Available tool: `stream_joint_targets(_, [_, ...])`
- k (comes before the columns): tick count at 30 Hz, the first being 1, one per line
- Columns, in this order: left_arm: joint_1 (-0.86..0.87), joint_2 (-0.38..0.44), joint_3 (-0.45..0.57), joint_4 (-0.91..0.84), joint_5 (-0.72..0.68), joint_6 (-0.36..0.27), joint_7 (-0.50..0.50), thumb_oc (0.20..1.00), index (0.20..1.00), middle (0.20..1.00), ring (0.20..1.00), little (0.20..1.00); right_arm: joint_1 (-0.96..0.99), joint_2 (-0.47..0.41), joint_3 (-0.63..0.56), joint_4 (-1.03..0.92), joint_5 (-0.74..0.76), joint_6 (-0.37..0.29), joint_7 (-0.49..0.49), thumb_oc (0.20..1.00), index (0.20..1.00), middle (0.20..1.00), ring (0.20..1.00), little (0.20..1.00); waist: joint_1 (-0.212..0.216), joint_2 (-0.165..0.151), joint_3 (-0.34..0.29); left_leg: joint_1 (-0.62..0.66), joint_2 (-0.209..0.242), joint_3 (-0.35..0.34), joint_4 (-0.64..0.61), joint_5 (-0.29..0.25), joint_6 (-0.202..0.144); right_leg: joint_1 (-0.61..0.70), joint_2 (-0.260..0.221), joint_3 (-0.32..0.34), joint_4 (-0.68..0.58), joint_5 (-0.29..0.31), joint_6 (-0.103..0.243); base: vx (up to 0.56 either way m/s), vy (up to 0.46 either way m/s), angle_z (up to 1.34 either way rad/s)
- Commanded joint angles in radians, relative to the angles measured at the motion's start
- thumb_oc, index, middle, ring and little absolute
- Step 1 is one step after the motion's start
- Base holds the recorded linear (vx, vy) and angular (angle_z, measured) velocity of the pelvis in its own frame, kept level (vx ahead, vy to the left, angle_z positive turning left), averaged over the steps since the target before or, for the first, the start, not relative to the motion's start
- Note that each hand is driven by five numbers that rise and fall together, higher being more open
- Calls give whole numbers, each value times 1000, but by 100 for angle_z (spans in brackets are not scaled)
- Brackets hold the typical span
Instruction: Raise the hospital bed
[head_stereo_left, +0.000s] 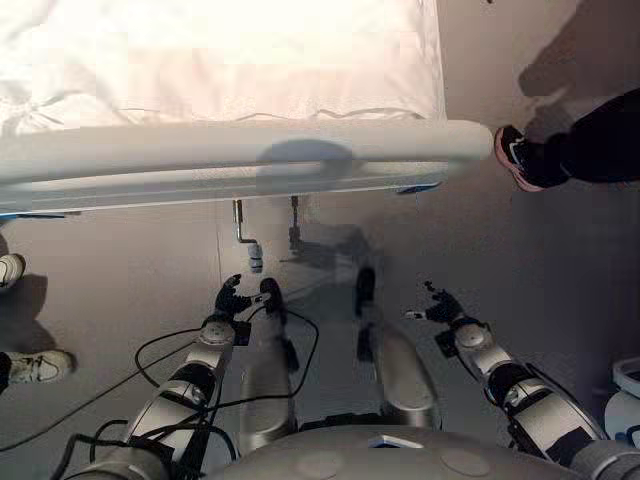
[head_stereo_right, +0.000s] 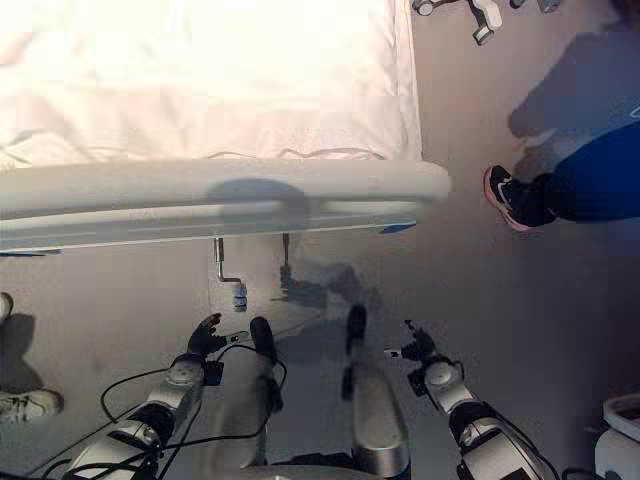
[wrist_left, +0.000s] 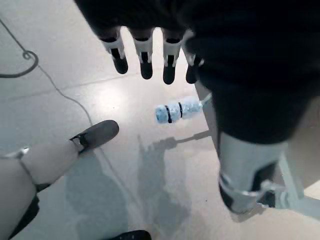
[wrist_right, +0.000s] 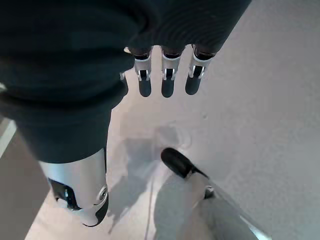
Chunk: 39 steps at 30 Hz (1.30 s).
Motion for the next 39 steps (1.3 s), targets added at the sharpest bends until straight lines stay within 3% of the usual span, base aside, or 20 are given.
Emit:
stream_joint_targets(1, [-3,18,24,36,5,-8,39,1000,1000,1000,1000,1000,-6,-11,41,-7,-5,-22,-6,1000,1000,1000,1000,1000,2,-58,-9,-1,-37,16,37,-2,19,-56,-4,28,100,0,76,236,-27,29])
stream_joint_targets(28, [7,23,24,2,-13,-20,37,1000,1000,1000,1000,1000,5,-18,43,-31,-9,-25,-7,1000,1000,1000,1000,1000,8,-62,17,-4,-40,13,58,-15,25,-57,-3,31,111,-9,75,3,-1,-1])
stream_joint_targets(39, [-53,71,19,-60,-26,-30,60,1000,1000,1000,1000,1000,-40,-59,43,-92,0,-37,-20,1000,1000,1000,1000,1000,-4,-79,39,-225,-32,-9,247,-69,36,-224,-5,51,196,-13,66,-48,-17,-3])
